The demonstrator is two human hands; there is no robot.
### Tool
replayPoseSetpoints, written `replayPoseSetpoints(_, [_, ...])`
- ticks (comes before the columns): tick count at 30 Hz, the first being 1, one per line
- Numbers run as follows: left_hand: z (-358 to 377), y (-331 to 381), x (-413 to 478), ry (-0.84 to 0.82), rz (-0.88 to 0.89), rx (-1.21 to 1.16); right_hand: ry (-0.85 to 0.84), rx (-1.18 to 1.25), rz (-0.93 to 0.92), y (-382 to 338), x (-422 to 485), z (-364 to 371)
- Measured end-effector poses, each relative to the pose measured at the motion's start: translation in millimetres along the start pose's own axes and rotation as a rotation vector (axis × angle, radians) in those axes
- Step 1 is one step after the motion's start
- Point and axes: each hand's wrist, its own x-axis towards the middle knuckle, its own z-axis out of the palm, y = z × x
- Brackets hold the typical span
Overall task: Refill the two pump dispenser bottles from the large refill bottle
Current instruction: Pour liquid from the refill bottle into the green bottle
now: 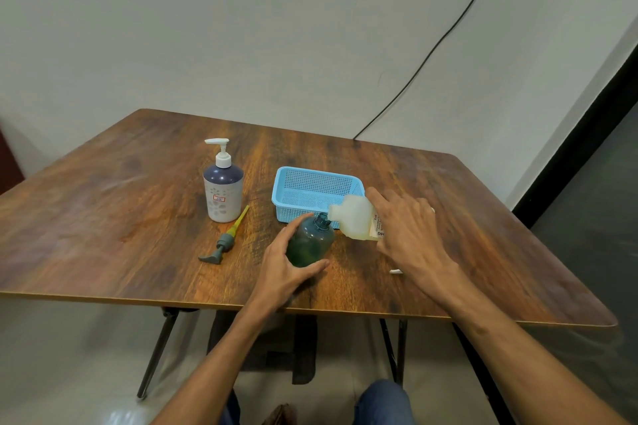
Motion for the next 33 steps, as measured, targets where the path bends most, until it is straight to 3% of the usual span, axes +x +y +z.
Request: replayPoseSetpoints(33, [0.0, 2.5, 0.4, 0.014, 0.001, 0.008, -0.011, 0.014, 0.009, 1.0, 2.4, 1.1])
